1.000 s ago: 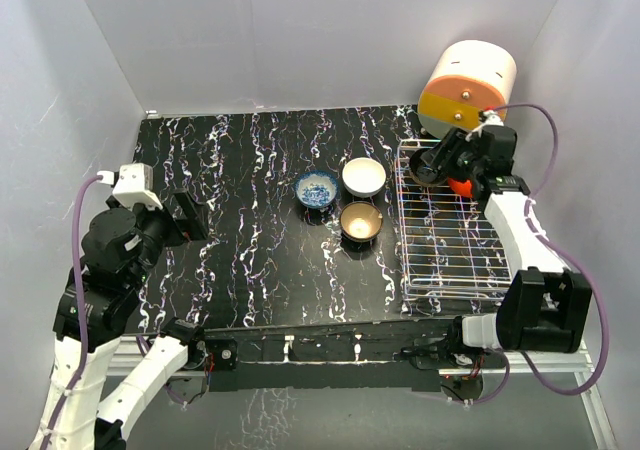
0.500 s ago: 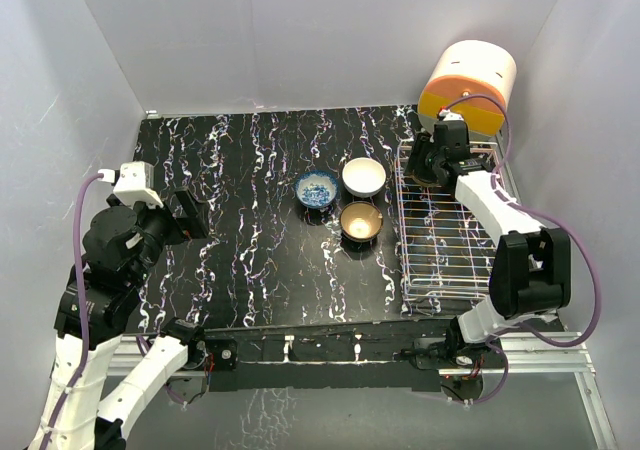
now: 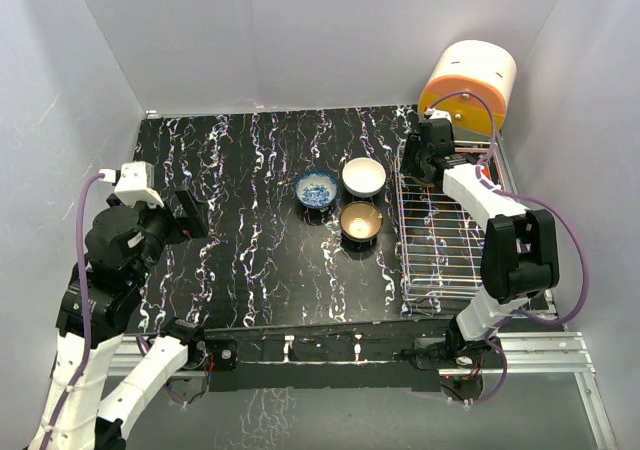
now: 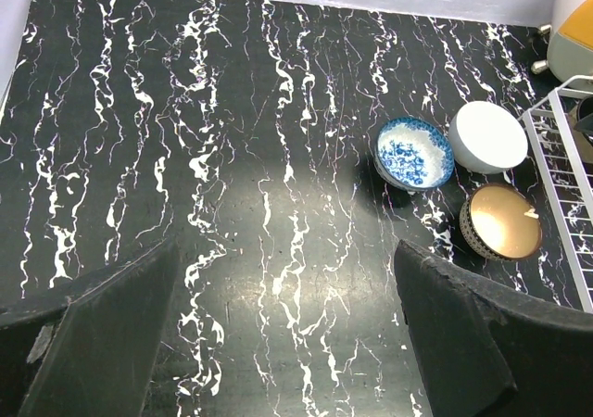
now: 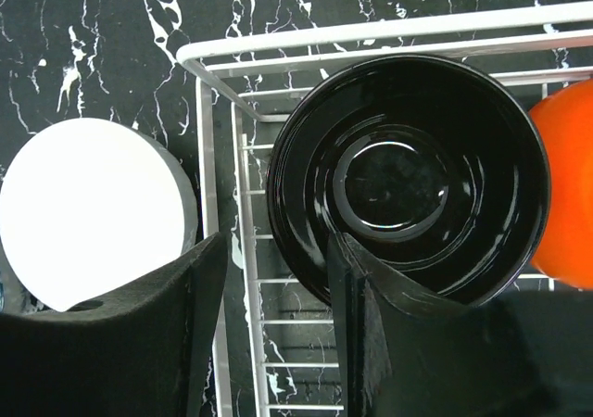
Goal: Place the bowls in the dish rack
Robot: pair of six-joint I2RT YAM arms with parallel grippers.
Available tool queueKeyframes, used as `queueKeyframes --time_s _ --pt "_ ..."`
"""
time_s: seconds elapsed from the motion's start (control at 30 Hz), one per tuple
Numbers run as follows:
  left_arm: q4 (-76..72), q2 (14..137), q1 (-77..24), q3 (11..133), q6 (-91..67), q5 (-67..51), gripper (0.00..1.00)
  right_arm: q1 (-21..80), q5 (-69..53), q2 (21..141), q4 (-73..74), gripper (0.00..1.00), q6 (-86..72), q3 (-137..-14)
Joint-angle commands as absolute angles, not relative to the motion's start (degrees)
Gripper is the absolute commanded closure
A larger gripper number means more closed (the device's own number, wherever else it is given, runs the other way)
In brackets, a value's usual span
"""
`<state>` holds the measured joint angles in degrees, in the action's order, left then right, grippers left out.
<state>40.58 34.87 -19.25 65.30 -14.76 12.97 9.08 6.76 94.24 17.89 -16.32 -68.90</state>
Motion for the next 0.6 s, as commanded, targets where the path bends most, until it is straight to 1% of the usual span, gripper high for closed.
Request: queueKeyframes --time_s 0.0,0.1,0.17,0.3,0.4,0.57 --pt "39.7 35.4 -19.4 64.4 -14.0 13.9 0.03 10.1 11.5 95.2 14.9 0.52 -14.4 -72.5" --pt "39.7 35.5 -19.4 64.4 -13.8 14.0 0.03 11.1 13.4 96.1 14.8 0.53 -13.7 -72.5" --pt "39.7 35.5 -19.4 64.4 -13.7 14.1 0.03 11.8 15.0 96.7 14.9 0.56 -13.3 -72.4" --pt "39.8 35.3 -19.4 64.3 -13.5 14.3 0.03 12.6 17.6 97.5 14.7 0.57 -12.3 -71.8" --pt "39.8 35.1 -19.5 64.3 -13.5 14.3 0.03 13.0 18.7 98.0 14.6 0.60 -11.8 -71.7" --pt "39.9 35.2 -19.4 64.4 -13.6 14.2 0.03 13.1 20.6 97.3 13.5 0.74 -11.2 -70.7"
